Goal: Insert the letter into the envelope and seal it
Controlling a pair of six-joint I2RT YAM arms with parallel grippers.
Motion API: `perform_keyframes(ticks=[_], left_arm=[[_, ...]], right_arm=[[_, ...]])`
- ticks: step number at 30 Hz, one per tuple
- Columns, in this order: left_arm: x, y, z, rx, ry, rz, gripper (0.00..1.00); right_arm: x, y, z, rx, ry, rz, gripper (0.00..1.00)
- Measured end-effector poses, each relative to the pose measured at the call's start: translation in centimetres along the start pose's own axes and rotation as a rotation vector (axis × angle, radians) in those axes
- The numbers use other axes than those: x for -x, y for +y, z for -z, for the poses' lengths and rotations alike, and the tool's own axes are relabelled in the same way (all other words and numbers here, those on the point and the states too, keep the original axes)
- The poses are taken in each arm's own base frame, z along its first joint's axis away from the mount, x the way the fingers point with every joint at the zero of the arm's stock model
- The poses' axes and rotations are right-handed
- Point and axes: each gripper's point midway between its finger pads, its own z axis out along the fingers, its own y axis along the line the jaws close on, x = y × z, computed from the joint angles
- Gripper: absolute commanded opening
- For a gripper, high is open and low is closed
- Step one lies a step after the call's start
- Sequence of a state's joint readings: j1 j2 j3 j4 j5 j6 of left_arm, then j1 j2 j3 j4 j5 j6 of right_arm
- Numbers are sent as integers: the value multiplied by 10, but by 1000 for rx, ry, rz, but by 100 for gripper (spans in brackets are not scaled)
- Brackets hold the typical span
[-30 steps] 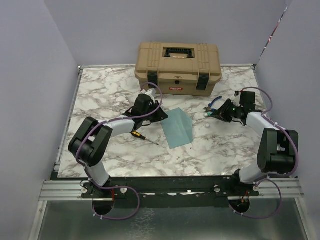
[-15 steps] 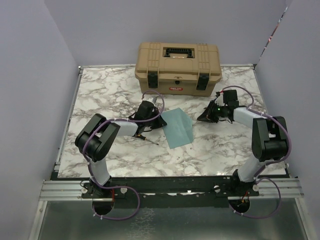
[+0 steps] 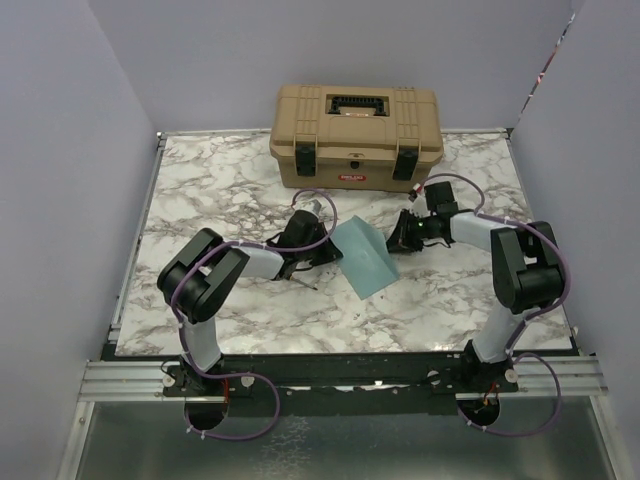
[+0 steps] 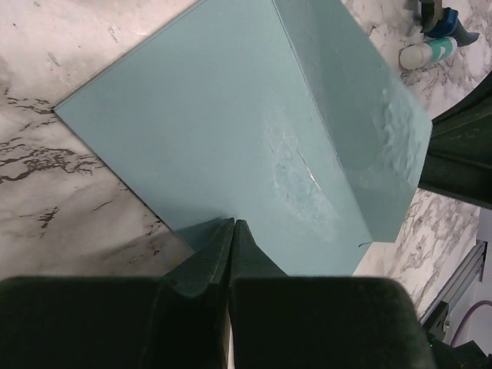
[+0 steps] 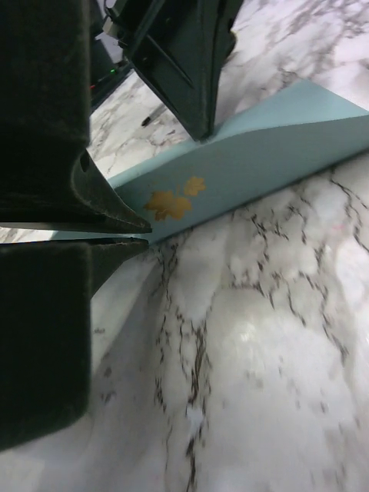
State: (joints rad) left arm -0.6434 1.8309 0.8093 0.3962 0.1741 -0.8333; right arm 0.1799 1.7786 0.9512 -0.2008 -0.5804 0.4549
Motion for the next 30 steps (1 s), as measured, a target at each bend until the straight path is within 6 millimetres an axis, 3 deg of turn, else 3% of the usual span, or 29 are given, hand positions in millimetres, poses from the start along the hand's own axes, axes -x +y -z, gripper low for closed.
perform_keyframes(ticks=[11, 23, 27, 30], left_arm=[[-4, -5, -2, -4, -2, 11, 0], [-5, -7, -2, -10, 0, 11, 0], [-8, -16, -1, -54, 20, 4, 0], [-2, -37, 0, -136, 15, -21, 0]], right_arm=[[-21, 10, -9, 16, 80, 81, 9], [-26, 12, -21, 22, 141, 91, 9], [-26, 12, -21, 12, 147, 97, 10], [-26, 10, -21, -38, 152, 122, 10]])
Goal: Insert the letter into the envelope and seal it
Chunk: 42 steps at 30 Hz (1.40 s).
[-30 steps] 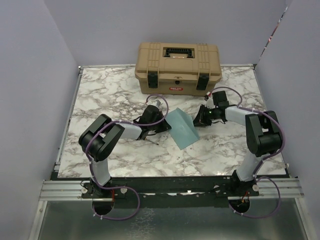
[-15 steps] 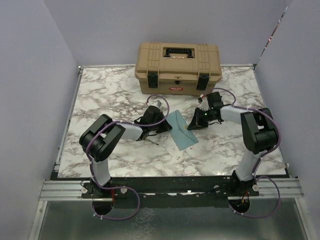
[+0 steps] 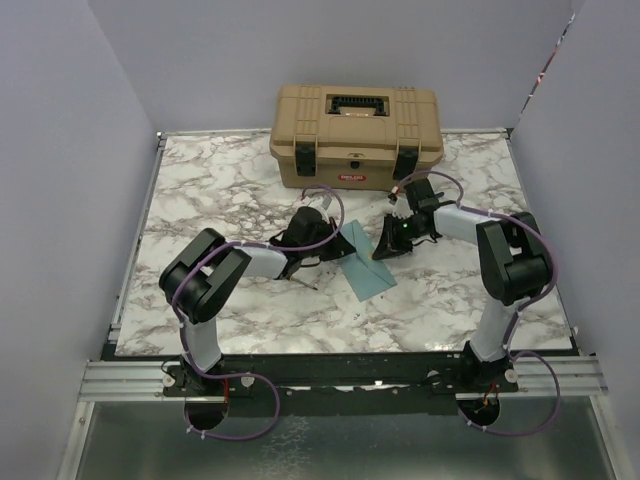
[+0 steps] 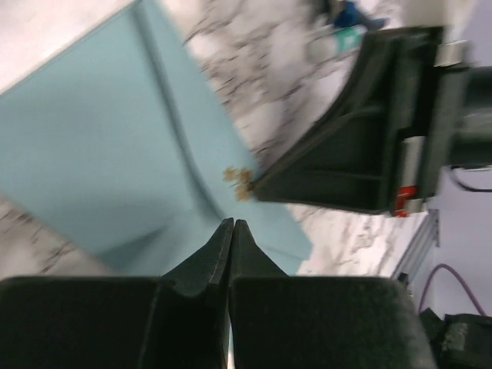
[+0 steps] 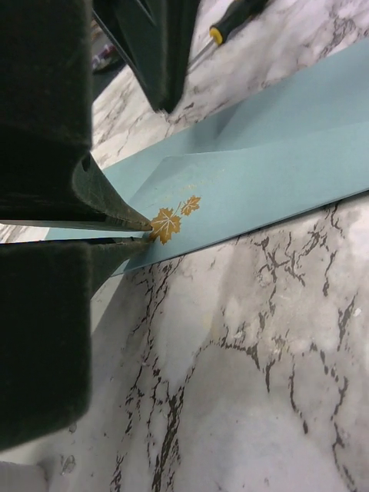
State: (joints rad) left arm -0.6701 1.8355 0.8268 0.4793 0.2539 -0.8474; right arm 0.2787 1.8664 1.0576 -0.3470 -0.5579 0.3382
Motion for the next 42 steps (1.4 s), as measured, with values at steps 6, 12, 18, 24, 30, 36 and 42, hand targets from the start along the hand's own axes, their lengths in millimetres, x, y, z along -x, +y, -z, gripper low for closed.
perform_keyframes(ticks=[6, 12, 18, 24, 30, 36, 42], left_arm=[[31, -45, -3, -158, -77, -62, 0], [43, -48, -28, -179, -90, -73, 0], [17, -5, -53, -90, -4, -57, 0], [14, 4, -52, -77, 1, -87, 0], [15, 10, -44, -73, 2, -95, 0], [18, 17, -39, -88, 29, -83, 0], [15, 27, -25, -125, 43, -51, 0]], right_arm=[[0, 1, -1, -114, 11, 68, 11], [1, -1, 0, -185, 2, 100, 12], [2, -3, 3, -218, -8, 128, 12], [1, -10, 8, -255, -17, 156, 13], [-2, -10, 9, -281, -27, 218, 13], [-4, -6, 10, -329, -71, 312, 15], [7, 23, 15, -309, -172, 374, 19]])
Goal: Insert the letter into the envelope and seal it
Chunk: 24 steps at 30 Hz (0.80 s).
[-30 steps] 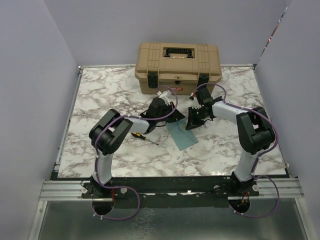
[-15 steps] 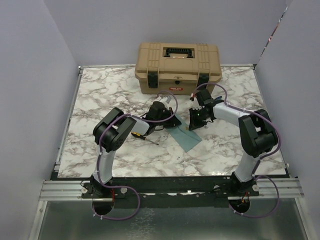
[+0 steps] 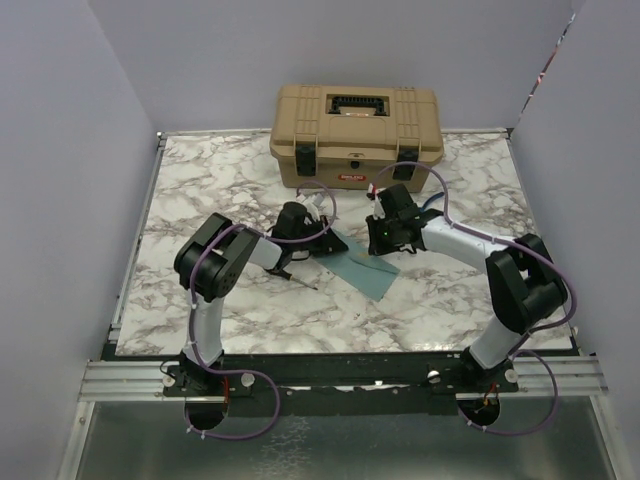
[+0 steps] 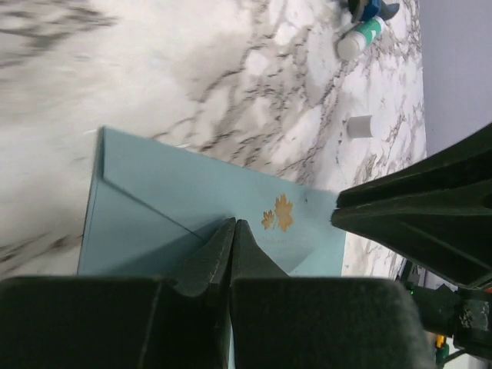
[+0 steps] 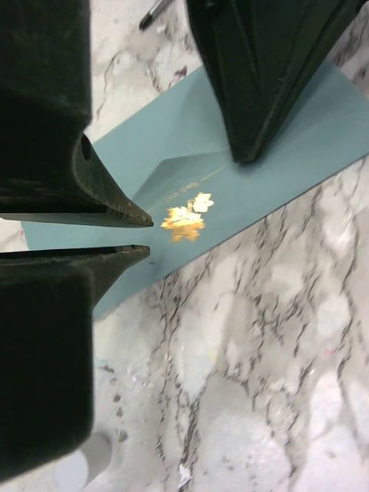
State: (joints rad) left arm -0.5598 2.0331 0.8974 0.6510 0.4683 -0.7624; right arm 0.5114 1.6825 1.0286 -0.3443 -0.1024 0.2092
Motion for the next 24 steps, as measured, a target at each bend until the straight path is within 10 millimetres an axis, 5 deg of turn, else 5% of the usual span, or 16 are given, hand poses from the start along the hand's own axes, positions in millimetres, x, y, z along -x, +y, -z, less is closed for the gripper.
perform_keyframes(ticks=[10, 24], left_arm=[[14, 23, 24, -10, -1, 49, 0], [14, 23, 24, -21, 1, 56, 0]], right_arm=[[31, 37, -18, 15, -81, 107, 17], [43, 45, -42, 30, -77, 312, 13]])
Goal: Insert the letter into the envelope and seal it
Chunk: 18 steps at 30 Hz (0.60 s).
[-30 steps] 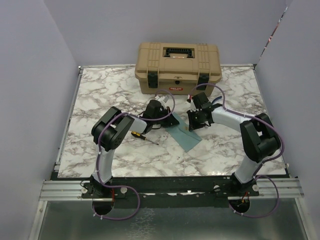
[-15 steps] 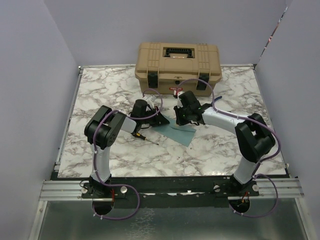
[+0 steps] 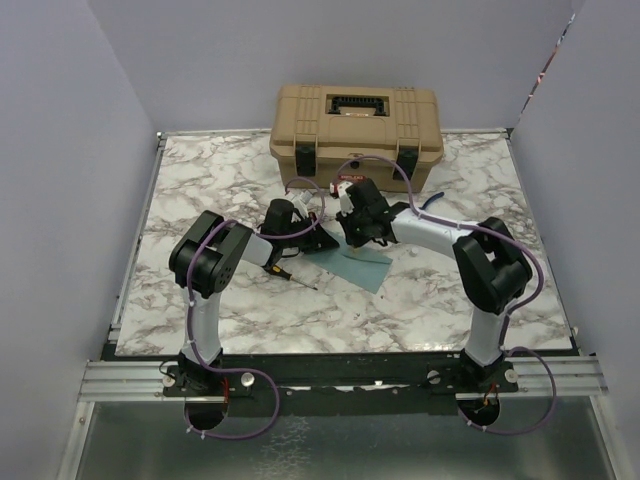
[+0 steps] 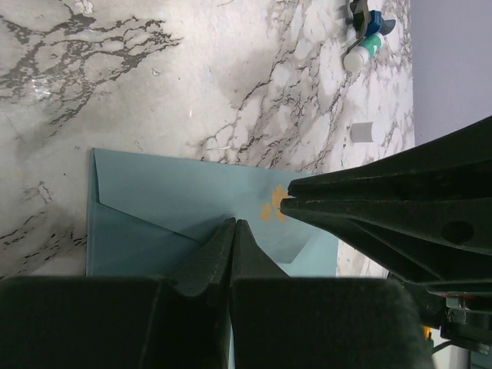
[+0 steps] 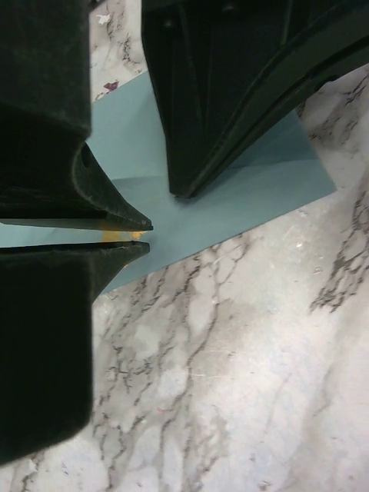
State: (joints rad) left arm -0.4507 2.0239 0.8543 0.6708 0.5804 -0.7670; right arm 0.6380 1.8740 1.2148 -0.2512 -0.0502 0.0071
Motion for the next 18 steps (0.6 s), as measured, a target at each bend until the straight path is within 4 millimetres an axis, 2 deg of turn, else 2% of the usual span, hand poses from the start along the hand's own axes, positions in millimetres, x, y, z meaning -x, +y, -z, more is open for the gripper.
perform_keyframes(ticks=[6, 10, 18], left_arm=[[0, 0, 0, 0, 0, 8, 0], [0, 0, 0, 2, 0, 15, 0], [1, 1, 0, 8, -5, 27, 0]], right_arm=[[16, 7, -8, 48, 20, 54, 12], [20, 12, -9, 77, 67, 29, 12], [-10, 16, -6, 44, 219, -146, 12]])
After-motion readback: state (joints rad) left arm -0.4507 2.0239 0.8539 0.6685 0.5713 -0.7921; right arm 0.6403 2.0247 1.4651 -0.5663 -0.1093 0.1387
